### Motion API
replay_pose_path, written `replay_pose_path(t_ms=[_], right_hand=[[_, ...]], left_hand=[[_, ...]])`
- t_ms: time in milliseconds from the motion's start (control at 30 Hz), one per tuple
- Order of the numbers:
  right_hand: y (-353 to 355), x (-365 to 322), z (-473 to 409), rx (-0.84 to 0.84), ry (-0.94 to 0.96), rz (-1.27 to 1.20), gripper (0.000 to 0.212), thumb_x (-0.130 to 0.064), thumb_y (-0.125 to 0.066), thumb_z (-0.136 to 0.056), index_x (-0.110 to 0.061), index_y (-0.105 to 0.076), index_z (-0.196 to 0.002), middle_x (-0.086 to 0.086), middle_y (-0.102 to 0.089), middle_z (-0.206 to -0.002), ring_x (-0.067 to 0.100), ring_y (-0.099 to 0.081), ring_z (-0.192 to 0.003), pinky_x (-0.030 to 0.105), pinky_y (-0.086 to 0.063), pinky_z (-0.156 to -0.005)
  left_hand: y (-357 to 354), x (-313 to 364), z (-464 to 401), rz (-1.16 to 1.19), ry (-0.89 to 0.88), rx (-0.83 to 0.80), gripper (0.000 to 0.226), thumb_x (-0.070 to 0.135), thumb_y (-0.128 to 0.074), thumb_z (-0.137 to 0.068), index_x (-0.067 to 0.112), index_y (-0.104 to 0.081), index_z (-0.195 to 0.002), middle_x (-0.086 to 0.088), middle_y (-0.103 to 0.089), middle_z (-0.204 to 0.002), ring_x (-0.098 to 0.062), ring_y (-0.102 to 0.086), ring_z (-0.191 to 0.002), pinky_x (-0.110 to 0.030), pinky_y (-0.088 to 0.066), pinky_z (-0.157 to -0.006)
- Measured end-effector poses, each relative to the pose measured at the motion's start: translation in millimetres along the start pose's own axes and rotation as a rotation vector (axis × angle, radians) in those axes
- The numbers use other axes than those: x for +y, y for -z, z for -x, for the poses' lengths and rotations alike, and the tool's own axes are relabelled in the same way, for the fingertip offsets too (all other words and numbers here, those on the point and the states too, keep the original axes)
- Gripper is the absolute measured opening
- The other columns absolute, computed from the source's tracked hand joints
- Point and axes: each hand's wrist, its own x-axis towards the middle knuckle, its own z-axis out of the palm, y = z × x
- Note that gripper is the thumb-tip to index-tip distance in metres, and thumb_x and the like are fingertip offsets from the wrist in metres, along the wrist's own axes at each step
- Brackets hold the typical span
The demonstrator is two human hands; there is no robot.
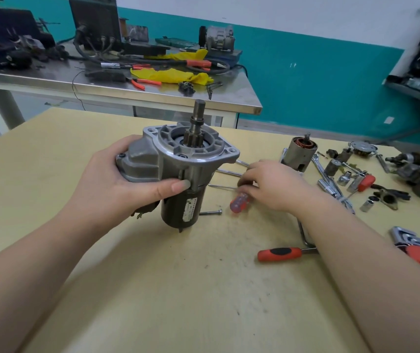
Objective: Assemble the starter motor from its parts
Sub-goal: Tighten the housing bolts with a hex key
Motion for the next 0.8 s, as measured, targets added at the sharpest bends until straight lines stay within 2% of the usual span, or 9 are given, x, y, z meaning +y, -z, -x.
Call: replay_pose_path(t_ms=[100,167,267,333,467,567,667,733,800], right_hand=[[2,-8,-4,-0.039,-0.028,0.036,0.02,-0.037,-0.059,-0.099,-0.033,-0.075,-0.111,-0.006,-0.07,-0.105,0.02,-0.063,-0.099,0.041,-0.06,-0.081],[6,-8,-3,0.007,-0.046,0.043,0.019,-0.035,-0.058,-0.099,-0.03,-0.075,-0.107,-0.005,-0.072,-0.101,0.021,-0.064,-0.094,0.04,-0.06,-0.079],[17,8,2,0.204,-0.136,-0.188,0.015,-0.031,-0.062,-0.099,-0.025,-0.074,-0.104,-0.007,-0.071,-0.096,0.017,-0.065,-0.092,0.034,-0.057,-0.081],[25,20,6,0.218,-0.194,-0.316,0.01,-0.028,-0.068,-0.096,-0.025,-0.074,-0.104,-0.014,-0.067,-0.089,0.011,-0.064,-0.089,0.028,-0.053,-0.08],[27,25,12,-0.007,-0.273,-0.142,0.021,-0.021,-0.071,-0.089,-0.029,-0.065,-0.107,-0.01,-0.061,-0.091,0.014,-0.062,-0.085,0.028,-0.05,-0.065],[24,18,14,-0.081,-0.254,-0.07,0.018,-0.022,-0.074,-0.087,-0.027,-0.062,-0.1,-0.006,-0.063,-0.09,0.009,-0.058,-0.078,0.024,-0.042,-0.054],[38,21,23,-0.143,-0.291,-0.061,0.015,-0.035,-0.073,-0.09,-0.021,-0.067,-0.09,-0.005,-0.073,-0.071,0.007,-0.066,-0.064,0.023,-0.044,-0.048],[51,24,34,-0.259,-0.353,0.003,0.014,-0.028,-0.069,-0.087,-0.015,-0.071,-0.083,-0.003,-0.074,-0.058,0.011,-0.066,-0.046,0.023,-0.049,-0.045],[54,17,44,-0.425,-0.381,0.075,0.012,-0.018,-0.067,-0.08,-0.009,-0.07,-0.073,0.002,-0.072,-0.054,0.014,-0.064,-0.039,0.027,-0.055,-0.049]], left_hand=[[-1,1,1,-0.014,0.003,-0.002,0.073,0.054,-0.1,-0.053,0.032,-0.077,-0.119,0.004,-0.084,-0.104,-0.009,-0.077,-0.076,-0.019,-0.058,-0.06],[-1,1,2,-0.016,0.008,-0.003,0.072,0.053,-0.099,-0.054,0.031,-0.077,-0.118,0.002,-0.084,-0.102,-0.011,-0.077,-0.073,-0.021,-0.057,-0.056],[0,2,3,0.001,0.004,0.002,0.069,0.051,-0.098,-0.055,0.031,-0.078,-0.118,0.0,-0.084,-0.101,-0.013,-0.078,-0.073,-0.023,-0.058,-0.055],[0,3,3,-0.019,-0.007,0.002,0.07,0.052,-0.098,-0.055,0.033,-0.077,-0.12,0.004,-0.084,-0.106,-0.012,-0.08,-0.085,-0.024,-0.061,-0.062],[-2,3,3,-0.009,-0.005,0.002,0.076,0.063,-0.101,-0.05,0.038,-0.078,-0.118,0.003,-0.084,-0.106,-0.022,-0.08,-0.086,-0.036,-0.065,-0.059],[-2,3,4,0.003,-0.022,0.004,0.081,0.07,-0.099,-0.048,0.039,-0.077,-0.119,0.005,-0.083,-0.109,-0.016,-0.081,-0.093,-0.027,-0.063,-0.064],[-2,3,3,0.007,-0.012,0.001,0.08,0.071,-0.099,-0.048,0.039,-0.078,-0.118,0.005,-0.083,-0.107,-0.016,-0.081,-0.088,-0.027,-0.063,-0.06],[-1,1,2,-0.016,-0.012,0.004,0.078,0.068,-0.099,-0.05,0.04,-0.077,-0.119,0.005,-0.083,-0.107,-0.016,-0.081,-0.087,-0.027,-0.063,-0.06],[0,-1,2,-0.025,-0.017,0.007,0.076,0.065,-0.099,-0.052,0.04,-0.077,-0.12,0.006,-0.083,-0.108,-0.014,-0.08,-0.088,-0.028,-0.063,-0.062]])
